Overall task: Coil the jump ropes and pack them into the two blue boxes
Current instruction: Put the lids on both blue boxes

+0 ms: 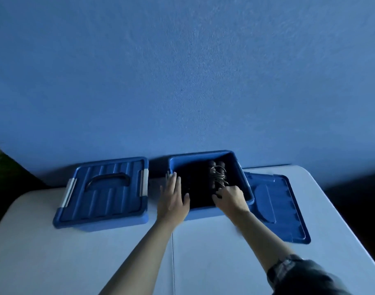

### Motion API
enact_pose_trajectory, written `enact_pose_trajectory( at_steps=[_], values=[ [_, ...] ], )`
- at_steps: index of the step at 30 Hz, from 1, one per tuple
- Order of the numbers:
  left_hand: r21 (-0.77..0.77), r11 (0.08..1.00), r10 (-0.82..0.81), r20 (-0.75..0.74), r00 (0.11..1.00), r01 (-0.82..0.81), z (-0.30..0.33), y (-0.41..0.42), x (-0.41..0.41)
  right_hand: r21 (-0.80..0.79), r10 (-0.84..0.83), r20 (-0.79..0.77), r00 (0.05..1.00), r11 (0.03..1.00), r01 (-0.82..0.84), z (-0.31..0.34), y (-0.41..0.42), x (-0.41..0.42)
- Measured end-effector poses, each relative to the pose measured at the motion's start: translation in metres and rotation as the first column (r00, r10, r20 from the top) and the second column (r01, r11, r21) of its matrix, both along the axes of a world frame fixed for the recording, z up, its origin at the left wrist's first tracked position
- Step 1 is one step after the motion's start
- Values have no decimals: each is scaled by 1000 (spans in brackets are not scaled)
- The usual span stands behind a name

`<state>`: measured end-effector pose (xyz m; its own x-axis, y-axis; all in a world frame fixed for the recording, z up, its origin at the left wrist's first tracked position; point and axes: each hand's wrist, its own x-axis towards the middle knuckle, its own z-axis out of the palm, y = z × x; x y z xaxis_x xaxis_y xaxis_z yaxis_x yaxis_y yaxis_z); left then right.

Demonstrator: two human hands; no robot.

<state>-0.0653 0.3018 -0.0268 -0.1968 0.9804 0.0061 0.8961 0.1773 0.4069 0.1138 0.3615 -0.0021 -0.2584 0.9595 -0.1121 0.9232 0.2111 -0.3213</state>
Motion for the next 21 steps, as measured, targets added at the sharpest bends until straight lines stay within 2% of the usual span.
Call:
enact_pose_trajectory(
  at_steps=[3, 8, 12, 13, 15, 17, 18, 21],
  values=[
    [100, 995, 13, 63, 998, -20, -8, -1, -1, -22, 6, -61, 998, 1000, -7, -5, 6, 3],
    [72, 997, -3, 64, 998, -2, -6, -1, -4, 47, 110, -77, 991, 993, -107, -6, 14, 9],
    [53, 998, 12, 53, 999, -15, -6, -1, -3, 109, 178, -175, 968, 981, -161, -15, 7, 22],
    [59, 998, 21, 50, 999, -24, -7, -1, -2, 139, 195, -199, 960, 976, -169, -15, 5, 26],
    [62, 997, 46, 75, 996, -51, -8, -1, -1, 299, 242, -202, 949, 938, -176, -14, 2, 36],
    [48, 996, 67, 136, 988, -74, -7, -2, 0, 476, 215, -181, 960, 873, -106, -13, -1, 50],
    [44, 996, 69, 164, 984, -77, -7, -2, 0, 509, 153, -201, 968, 860, -30, -15, -2, 58],
    [54, 993, 94, 226, 969, -109, -5, 1, 3, 385, -110, -284, 952, 897, 218, -27, -5, 84]
  ],
)
